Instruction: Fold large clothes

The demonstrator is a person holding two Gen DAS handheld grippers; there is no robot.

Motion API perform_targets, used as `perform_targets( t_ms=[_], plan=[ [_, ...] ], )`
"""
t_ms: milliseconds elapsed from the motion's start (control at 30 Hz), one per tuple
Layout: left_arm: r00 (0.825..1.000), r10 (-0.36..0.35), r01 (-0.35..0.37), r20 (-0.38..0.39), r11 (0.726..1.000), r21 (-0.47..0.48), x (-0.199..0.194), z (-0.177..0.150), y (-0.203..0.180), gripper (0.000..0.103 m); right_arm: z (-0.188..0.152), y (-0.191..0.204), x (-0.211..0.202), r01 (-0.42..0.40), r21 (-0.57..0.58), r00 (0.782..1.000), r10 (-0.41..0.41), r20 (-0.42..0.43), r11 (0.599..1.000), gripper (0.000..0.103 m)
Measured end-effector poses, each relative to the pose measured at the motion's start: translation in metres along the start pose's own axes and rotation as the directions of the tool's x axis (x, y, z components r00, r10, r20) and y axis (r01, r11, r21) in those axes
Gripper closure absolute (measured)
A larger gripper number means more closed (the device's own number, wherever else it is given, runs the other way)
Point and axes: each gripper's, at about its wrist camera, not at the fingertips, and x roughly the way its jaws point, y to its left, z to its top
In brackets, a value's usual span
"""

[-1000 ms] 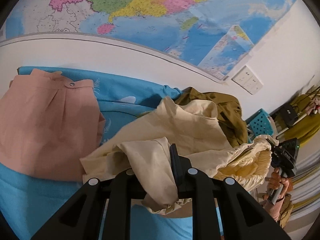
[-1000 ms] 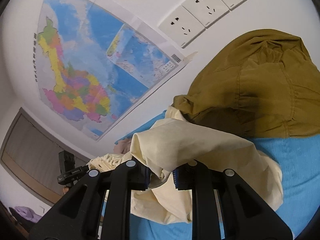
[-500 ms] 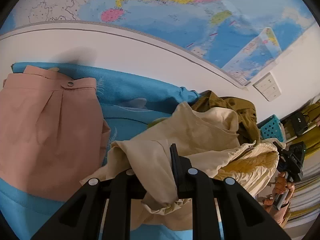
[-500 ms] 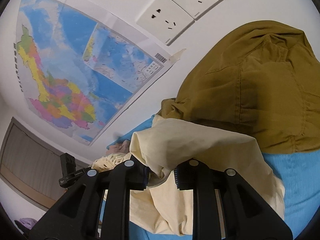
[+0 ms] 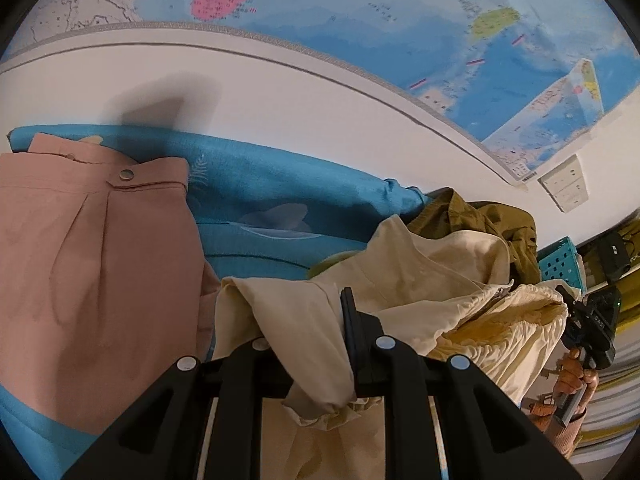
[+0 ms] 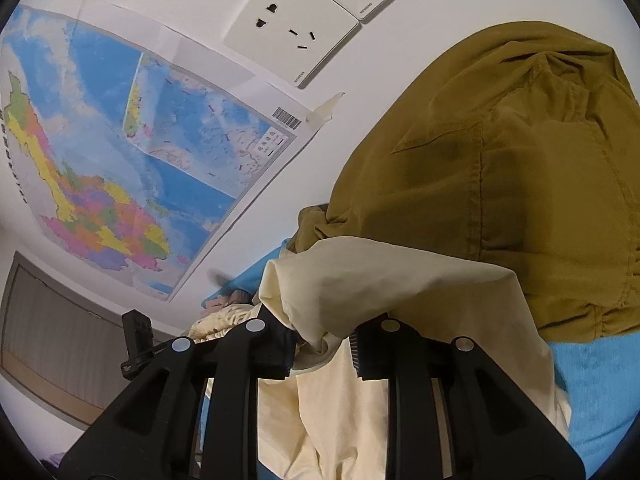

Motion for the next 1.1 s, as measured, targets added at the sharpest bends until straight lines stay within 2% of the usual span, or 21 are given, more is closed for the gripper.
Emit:
perform_targets(
  t_ms=[200, 300, 400, 467, 633, 700, 733, 833, 900, 1000, 1033, 1067, 1100],
  plan=[
    [1.0, 0.016, -0.016, -0.011, 1.0, -0.008, 0.012, 0.005, 0.004, 0.087, 0.005, -0.003, 0.007, 0.001, 0.008, 1.0, -0.001, 0.003, 1.0, 0.077],
    [0.999, 0.028, -0.028, -0.019, 0.999, -0.015, 0.02, 0.007, 0.005, 0.087, 0.006, -0.002, 0.01, 0.001, 0.011, 1.0, -0.001, 0.006, 1.0, 0.071],
    [0.999, 0.033, -0.034, -0.032, 0.999, -0.023, 0.029, 0.01, 0.008, 0.087, 0.005, 0.0, 0.007, -0.027, 0.011, 1.0, 0.027, 0.012, 1.0, 0.056],
    [0.999, 0.031, -0.032, -0.04, 0.999, -0.03, 0.033, 0.012, 0.01, 0.087, 0.003, 0.005, 0.003, -0.05, 0.004, 0.999, 0.05, 0.018, 0.999, 0.033],
    [0.998, 0.032, -0.034, -0.055, 0.998, -0.045, 0.045, 0.017, 0.015, 0.087, -0.011, 0.023, -0.026, -0.115, -0.082, 0.989, 0.121, 0.081, 0.99, 0.029],
    [0.998, 0.025, -0.028, -0.064, 0.998, -0.056, 0.049, 0.019, 0.017, 0.087, -0.023, 0.039, -0.026, -0.095, -0.174, 0.992, 0.109, 0.071, 0.98, 0.029],
    [0.997, 0.023, -0.027, -0.067, 0.998, -0.059, 0.05, 0.019, 0.017, 0.087, -0.033, 0.051, -0.021, -0.051, -0.24, 0.996, 0.066, 0.056, 0.969, 0.029],
    [0.997, 0.019, -0.024, -0.076, 0.998, -0.066, 0.054, 0.021, 0.018, 0.086, -0.066, 0.081, 0.011, 0.031, -0.42, 0.999, -0.039, -0.011, 0.907, 0.03],
    [0.997, 0.018, -0.023, -0.074, 0.997, -0.069, 0.054, 0.021, 0.018, 0.085, -0.091, 0.096, 0.04, 0.103, -0.538, 0.99, -0.137, -0.023, 0.837, 0.032],
    [0.998, 0.006, -0.01, -0.065, 0.998, -0.07, 0.049, 0.02, 0.02, 0.084, -0.108, 0.103, 0.072, 0.144, -0.61, 0.976, -0.212, -0.041, 0.779, 0.054],
    [0.998, 0.002, -0.007, -0.06, 0.998, -0.068, 0.047, 0.019, 0.02, 0.084, -0.111, 0.104, 0.085, 0.199, -0.643, 0.964, -0.265, -0.006, 0.739, 0.068],
    [0.999, -0.006, 0.003, -0.053, 0.998, -0.061, 0.044, 0.018, 0.019, 0.083, -0.111, 0.103, 0.089, 0.221, -0.653, 0.958, -0.285, 0.008, 0.725, 0.078],
    [0.999, -0.015, 0.013, -0.044, 0.999, -0.05, 0.039, 0.017, 0.018, 0.08, -0.109, 0.1, 0.095, 0.236, -0.647, 0.954, -0.298, 0.014, 0.725, 0.081]
  ],
)
